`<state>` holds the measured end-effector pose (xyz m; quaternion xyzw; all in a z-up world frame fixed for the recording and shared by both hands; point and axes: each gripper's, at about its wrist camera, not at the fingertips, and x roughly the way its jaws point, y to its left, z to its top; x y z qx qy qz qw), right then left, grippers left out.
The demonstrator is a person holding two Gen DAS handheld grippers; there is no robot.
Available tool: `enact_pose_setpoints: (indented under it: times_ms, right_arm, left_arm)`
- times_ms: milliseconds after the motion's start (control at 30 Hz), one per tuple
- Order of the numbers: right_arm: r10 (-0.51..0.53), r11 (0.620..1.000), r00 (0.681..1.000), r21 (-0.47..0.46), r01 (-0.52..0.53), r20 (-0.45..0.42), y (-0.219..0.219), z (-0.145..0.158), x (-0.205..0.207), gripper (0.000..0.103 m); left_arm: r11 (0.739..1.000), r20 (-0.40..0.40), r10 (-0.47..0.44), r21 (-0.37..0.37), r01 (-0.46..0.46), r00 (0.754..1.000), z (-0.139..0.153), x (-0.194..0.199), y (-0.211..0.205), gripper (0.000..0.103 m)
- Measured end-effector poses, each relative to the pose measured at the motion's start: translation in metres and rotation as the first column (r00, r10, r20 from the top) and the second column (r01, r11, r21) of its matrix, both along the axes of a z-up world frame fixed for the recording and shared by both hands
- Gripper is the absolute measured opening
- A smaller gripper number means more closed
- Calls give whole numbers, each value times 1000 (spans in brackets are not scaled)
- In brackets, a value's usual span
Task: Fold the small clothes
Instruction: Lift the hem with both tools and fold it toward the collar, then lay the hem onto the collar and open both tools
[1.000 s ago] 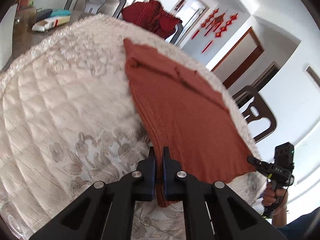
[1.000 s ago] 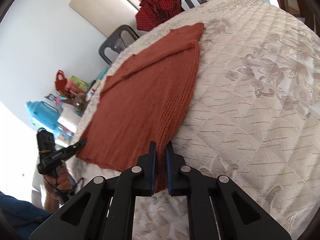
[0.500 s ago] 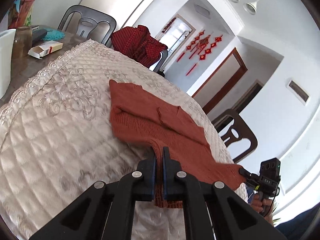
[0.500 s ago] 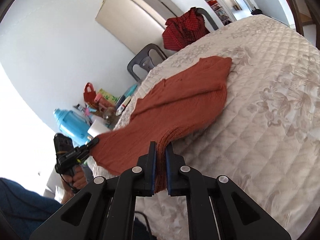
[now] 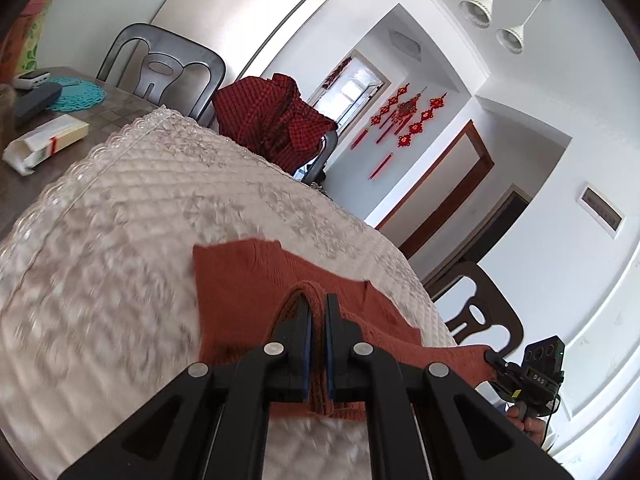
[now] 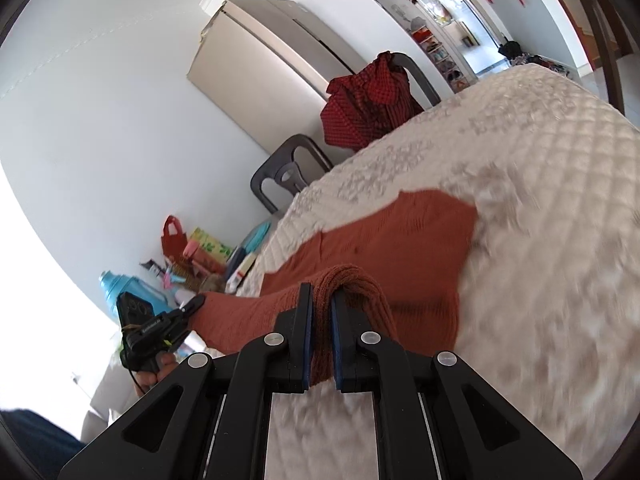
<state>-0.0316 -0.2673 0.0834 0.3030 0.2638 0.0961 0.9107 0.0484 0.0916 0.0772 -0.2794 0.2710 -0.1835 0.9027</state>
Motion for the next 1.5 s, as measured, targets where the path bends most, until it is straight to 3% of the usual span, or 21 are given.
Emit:
enact_pose_setpoints:
  times_ms: [233,400,600,800,1000,1033,1100,1167,1233,1367,1500]
  right_arm:
    - [-33,999,997,2,33,-73,-23,-13,62,8]
    - [-73,996,984,37,80,-162,-41,-37,90,8]
    - [-95,992,975,61,109,-199,-51,-42,104,8]
    - [-109,985,950,94,142,-291,-61,-59,122,8]
    - [-110,978,948,140,157,-297,-69,-59,136,11]
    - [-117,975,948,148,166,-295,-72,-59,137,14]
    - [-134,968,950,168,187,-283,-77,-58,138,20]
    - [-164,961,949,173,215,-270,-83,-57,138,35]
    - [-189,955,946,176,240,-264,-87,-56,135,42]
    - [-183,974,959,95,207,-215,-78,-42,126,42]
    - [-158,986,963,9,164,-217,-65,-39,128,42]
  left_arm:
    - [1000,-59,6,20,-5,998,-11,58,-2,7]
    - [1000,-163,27,5,-26,986,-37,93,3,7]
    - [999,-201,31,-12,-34,979,-43,106,2,7]
    - [997,-289,64,-10,-70,955,-59,123,7,7]
    - [996,-289,77,-27,-88,954,-57,131,5,12]
    - [995,-289,82,-34,-96,954,-57,132,6,15]
    - [990,-281,119,-40,-135,952,-55,133,12,37]
    - [984,-268,147,-60,-168,952,-52,133,19,39]
    - [981,-261,164,-56,-184,951,-48,131,23,39]
    - [985,-191,173,30,-171,966,-34,117,17,39]
    - [984,-176,139,134,-116,975,-30,117,-2,39]
